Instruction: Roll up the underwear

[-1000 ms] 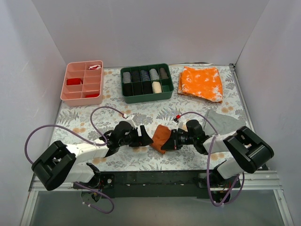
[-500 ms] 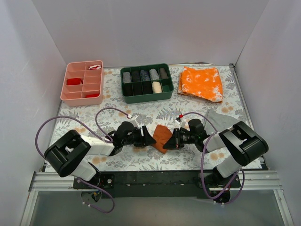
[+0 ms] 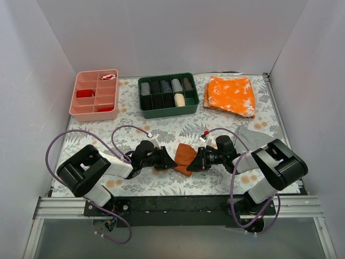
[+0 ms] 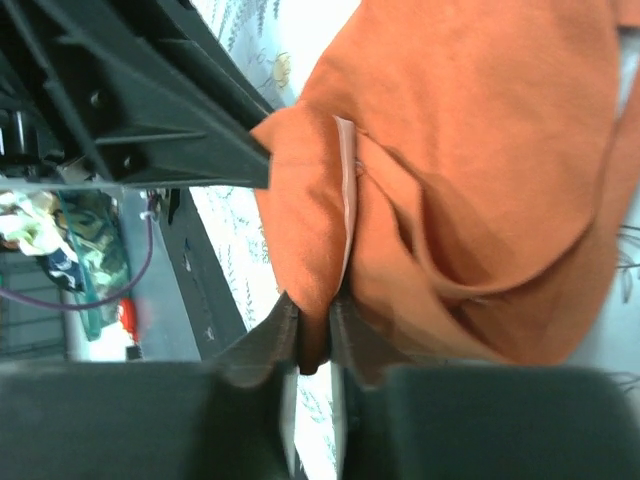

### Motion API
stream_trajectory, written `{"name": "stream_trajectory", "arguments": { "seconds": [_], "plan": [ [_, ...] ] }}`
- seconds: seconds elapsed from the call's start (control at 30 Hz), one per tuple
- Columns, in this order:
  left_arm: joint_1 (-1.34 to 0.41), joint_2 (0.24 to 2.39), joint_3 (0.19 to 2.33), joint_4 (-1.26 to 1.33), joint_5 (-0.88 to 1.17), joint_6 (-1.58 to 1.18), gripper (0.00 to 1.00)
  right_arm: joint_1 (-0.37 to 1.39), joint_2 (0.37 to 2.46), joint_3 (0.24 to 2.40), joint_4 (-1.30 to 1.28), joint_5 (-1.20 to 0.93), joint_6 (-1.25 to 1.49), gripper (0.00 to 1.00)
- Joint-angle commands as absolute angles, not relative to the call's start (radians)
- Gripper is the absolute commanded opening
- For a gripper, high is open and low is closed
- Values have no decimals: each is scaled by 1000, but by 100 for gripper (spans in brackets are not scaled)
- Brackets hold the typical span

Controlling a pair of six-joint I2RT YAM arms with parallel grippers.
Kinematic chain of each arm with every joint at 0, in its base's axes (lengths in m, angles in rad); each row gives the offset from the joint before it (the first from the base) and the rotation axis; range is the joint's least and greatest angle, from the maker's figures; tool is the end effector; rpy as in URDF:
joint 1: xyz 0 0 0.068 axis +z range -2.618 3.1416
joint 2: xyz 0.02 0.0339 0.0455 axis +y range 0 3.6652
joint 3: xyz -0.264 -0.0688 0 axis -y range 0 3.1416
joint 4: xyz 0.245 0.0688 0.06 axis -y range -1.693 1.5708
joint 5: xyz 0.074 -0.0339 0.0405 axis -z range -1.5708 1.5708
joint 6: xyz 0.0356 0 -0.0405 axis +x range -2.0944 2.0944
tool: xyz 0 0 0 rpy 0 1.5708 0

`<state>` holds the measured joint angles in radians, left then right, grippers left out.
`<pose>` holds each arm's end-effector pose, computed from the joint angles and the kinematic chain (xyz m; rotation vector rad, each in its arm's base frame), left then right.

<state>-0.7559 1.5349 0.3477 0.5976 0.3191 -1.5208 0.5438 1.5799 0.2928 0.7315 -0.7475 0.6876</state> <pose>0.1724 -0.1779 0.1126 -0.7700 2.5184 -1.4495 0.1874 0.1416 0.1063 -0.3341 2.3226 1.4704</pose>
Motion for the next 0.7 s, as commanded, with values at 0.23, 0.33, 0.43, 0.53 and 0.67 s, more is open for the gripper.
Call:
{"name": "stream_trajectory", "arguments": {
  "seconds": [0.23,0.33,0.43,0.53,0.67],
  "plan": [
    [-756,1511,481,330,334,-1451,1,594,1013,405,91,-261,296,72],
    [-755,1508,529,215,360,-1424,0,620,901,440,-34,-143,256,73],
    [-755,1497,592,68,373,-1402,0,728,874,442,-30,-65,252,73],
    [-753,1494,661,-77,354,-1371,0,988,922,486,-60,161,232,73],
    [-753,1493,709,-156,356,-1347,0,1175,1040,551,-71,363,195,72]
  ]
}}
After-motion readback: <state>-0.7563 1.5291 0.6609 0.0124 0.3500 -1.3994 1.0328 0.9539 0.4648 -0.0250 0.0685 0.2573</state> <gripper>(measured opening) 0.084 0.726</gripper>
